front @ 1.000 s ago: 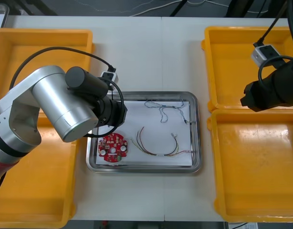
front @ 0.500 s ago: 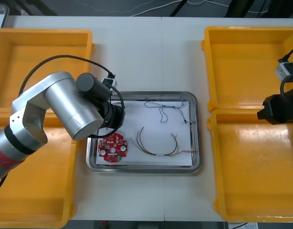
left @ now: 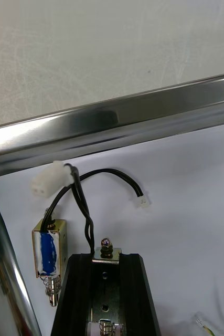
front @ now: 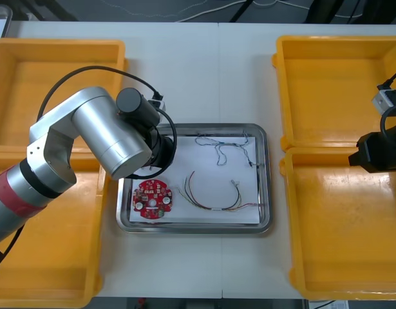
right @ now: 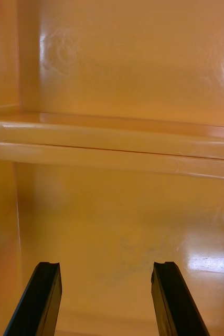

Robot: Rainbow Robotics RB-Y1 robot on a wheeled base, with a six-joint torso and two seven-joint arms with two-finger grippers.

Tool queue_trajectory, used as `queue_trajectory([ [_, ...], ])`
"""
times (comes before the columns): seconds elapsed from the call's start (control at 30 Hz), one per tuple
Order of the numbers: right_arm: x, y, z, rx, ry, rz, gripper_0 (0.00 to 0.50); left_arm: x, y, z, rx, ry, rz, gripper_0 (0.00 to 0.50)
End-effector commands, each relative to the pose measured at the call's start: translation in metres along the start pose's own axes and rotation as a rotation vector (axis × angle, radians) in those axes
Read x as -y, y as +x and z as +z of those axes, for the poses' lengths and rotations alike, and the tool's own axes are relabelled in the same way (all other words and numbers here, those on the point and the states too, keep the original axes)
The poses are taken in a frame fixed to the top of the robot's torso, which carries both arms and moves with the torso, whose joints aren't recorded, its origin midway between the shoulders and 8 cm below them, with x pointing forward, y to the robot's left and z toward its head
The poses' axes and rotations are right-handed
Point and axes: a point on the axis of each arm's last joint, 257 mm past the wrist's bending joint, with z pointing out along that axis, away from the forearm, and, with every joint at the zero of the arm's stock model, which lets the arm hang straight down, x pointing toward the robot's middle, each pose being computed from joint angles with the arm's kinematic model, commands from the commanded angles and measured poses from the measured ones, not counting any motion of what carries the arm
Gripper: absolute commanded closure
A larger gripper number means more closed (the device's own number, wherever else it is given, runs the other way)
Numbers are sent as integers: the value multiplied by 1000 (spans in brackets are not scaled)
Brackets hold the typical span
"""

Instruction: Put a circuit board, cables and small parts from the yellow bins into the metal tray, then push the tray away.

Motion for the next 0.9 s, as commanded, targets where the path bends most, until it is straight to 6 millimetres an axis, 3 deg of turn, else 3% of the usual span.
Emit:
queue_trajectory([
  [0.03,13,-3,-14,29,31,34,0,24,-22,-15,30,13,-50,500],
  [0.43,6,-3,-12,32,16,34,0,36,-25,-17,21,-5,-56,500],
  [0.9,3,-2,-9,32,7,32,0,33,-24,-9,11,-29,-58,500],
])
